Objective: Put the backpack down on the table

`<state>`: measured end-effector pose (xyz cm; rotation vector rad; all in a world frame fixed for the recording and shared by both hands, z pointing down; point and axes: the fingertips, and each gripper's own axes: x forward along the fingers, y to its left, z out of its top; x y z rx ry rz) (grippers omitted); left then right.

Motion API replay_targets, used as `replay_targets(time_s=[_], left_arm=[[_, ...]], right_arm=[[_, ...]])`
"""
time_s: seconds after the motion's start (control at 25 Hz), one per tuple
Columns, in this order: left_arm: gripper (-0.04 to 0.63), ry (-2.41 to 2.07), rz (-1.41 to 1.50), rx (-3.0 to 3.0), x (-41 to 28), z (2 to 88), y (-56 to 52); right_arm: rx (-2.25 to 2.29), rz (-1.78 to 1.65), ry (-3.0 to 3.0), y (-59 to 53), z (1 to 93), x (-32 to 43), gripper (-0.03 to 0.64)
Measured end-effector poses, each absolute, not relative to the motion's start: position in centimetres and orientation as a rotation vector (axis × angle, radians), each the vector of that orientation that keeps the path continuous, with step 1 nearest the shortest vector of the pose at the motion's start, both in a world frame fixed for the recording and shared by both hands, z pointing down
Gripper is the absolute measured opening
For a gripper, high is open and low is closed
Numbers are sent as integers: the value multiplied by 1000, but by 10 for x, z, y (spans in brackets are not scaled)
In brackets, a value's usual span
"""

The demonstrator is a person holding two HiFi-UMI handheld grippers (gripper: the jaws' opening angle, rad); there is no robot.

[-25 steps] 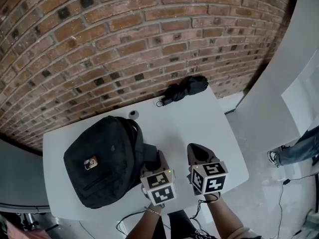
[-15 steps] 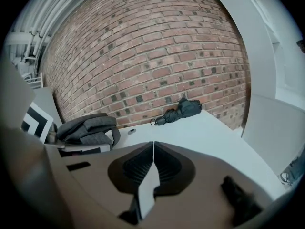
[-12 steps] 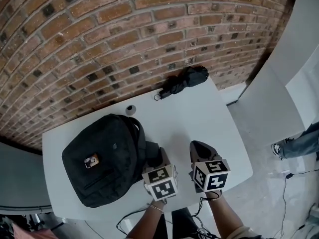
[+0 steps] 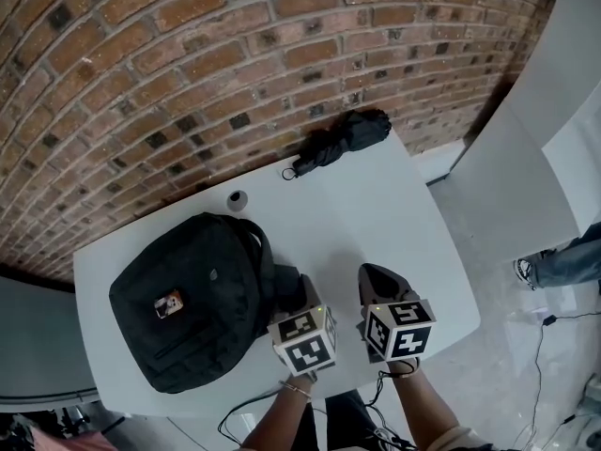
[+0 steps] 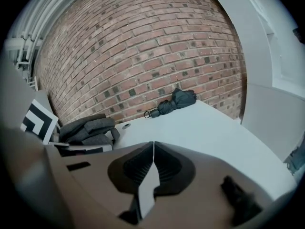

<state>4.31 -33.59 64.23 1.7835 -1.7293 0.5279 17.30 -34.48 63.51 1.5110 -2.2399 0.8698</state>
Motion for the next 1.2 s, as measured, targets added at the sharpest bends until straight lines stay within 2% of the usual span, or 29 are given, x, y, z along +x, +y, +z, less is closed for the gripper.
replay_targets(time_s=[0.92,1.2], left_arm=[[61,-1676,477,1699,51,674,-331],[147,-1598,424,1710,61,673,-329]], right_arm=[[1484,906,-2217,-341,649,168,31],[1487,902,-2219,-335,641,166,31]])
